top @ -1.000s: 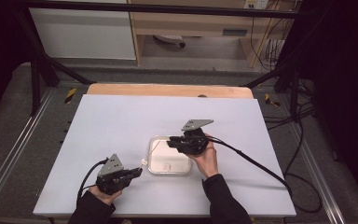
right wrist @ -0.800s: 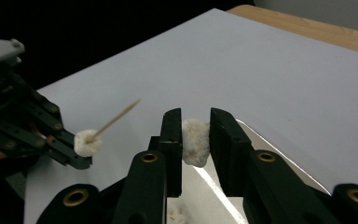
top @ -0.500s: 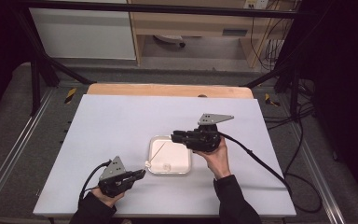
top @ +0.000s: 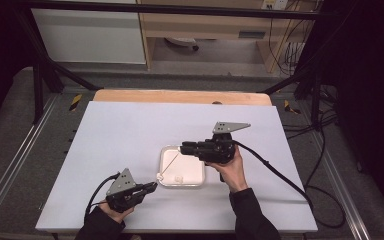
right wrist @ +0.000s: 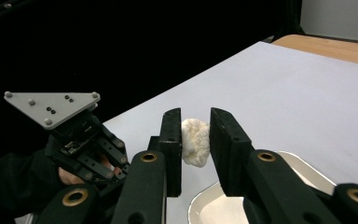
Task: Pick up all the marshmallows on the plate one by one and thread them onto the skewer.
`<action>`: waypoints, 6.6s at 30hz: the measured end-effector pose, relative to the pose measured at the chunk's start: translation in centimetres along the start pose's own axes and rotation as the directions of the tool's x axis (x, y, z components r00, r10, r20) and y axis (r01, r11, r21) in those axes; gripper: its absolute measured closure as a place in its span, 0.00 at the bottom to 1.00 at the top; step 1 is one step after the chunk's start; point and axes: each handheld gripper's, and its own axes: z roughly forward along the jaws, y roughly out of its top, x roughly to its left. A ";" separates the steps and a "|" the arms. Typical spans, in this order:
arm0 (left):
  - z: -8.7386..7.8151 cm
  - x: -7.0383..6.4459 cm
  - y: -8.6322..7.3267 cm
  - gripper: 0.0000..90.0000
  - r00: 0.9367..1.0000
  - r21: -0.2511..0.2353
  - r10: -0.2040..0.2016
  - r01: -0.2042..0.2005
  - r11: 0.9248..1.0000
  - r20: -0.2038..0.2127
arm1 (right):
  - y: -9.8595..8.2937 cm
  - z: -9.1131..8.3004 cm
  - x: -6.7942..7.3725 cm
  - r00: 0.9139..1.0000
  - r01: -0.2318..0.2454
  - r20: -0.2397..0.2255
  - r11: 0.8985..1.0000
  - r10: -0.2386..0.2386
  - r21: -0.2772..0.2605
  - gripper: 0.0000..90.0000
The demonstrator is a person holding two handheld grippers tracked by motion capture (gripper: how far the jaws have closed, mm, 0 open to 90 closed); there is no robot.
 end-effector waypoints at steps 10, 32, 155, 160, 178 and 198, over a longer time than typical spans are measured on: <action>0.0 -0.1 0.0 0.98 1.000 0.000 0.014 -0.014 1.000 0.007 | -0.3 0.4 -0.1 1.000 -0.010 -0.023 1.000 0.010 0.017 0.83; 0.3 -0.3 -0.2 0.98 1.000 0.002 0.020 -0.020 1.000 0.011 | -1.8 1.8 0.4 0.996 -0.047 -0.078 0.999 0.048 0.014 0.85; 0.4 0.5 -0.2 0.98 0.996 0.001 -0.082 0.082 0.997 -0.030 | -9.2 6.7 -0.8 0.942 0.166 0.196 0.887 -0.272 0.431 0.67; 0.4 0.5 -0.2 0.98 0.996 0.003 -0.085 0.085 0.996 -0.028 | -9.2 6.6 -0.7 0.945 0.163 0.189 0.887 -0.266 0.431 0.76; 0.4 0.4 -0.2 0.98 0.997 0.002 -0.080 0.080 0.997 -0.019 | -5.0 2.6 0.7 0.968 0.121 0.182 0.954 -0.175 0.275 0.79; 0.6 0.0 -0.1 0.98 0.998 0.002 -0.060 0.060 0.998 0.007 | -1.0 -2.3 1.2 0.993 0.050 0.109 0.999 -0.051 0.013 0.81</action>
